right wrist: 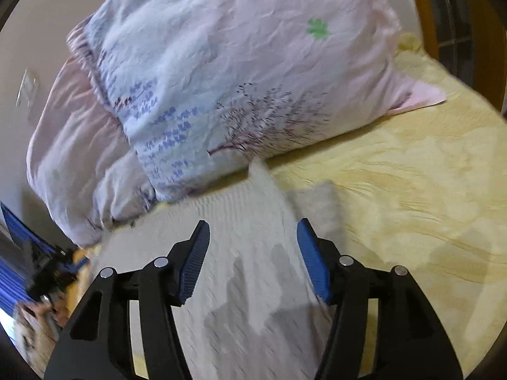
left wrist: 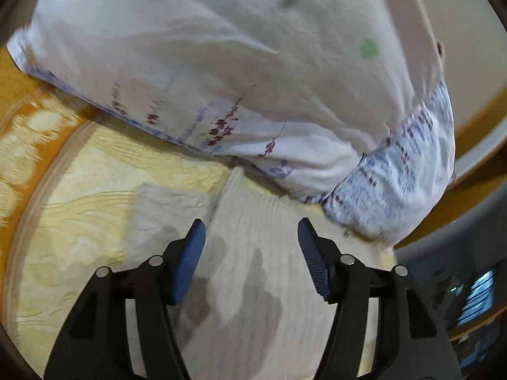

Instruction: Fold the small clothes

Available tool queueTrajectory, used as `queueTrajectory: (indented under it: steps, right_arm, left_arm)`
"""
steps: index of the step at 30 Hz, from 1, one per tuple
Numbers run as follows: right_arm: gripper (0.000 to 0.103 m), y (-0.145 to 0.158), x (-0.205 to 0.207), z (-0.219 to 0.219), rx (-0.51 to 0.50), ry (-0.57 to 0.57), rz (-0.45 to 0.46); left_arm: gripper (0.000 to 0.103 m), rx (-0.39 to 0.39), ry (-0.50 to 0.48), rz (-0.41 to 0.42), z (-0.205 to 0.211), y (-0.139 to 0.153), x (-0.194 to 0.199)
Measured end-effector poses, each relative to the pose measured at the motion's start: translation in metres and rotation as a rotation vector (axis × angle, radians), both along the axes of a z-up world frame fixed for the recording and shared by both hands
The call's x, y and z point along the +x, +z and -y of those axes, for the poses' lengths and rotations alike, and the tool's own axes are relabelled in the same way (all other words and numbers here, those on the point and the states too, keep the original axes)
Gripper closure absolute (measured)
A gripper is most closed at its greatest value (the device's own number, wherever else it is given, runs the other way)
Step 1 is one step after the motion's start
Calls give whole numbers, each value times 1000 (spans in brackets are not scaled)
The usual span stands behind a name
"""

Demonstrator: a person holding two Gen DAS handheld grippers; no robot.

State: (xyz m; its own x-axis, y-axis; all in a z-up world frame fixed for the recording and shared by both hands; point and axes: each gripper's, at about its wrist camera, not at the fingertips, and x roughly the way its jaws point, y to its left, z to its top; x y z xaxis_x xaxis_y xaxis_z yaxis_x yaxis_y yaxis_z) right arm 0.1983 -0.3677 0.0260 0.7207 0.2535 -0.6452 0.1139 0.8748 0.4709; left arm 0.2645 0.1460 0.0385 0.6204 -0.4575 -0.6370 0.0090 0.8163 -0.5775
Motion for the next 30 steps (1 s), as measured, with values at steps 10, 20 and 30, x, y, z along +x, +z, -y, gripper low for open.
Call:
queueTrajectory:
  steps: [10, 20, 30]
  right_arm:
    - [58, -20, -51, 9, -102, 10, -61]
    - [72, -34, -56, 2, -118, 39, -97]
    - [86, -31, -61, 0, -119, 49, -72]
  left_arm:
    - [54, 232, -71, 18, -4, -7, -52]
    - [70, 308, -129, -16, 12, -26, -61]
    - [93, 298, -153, -28, 17, -29, -65]
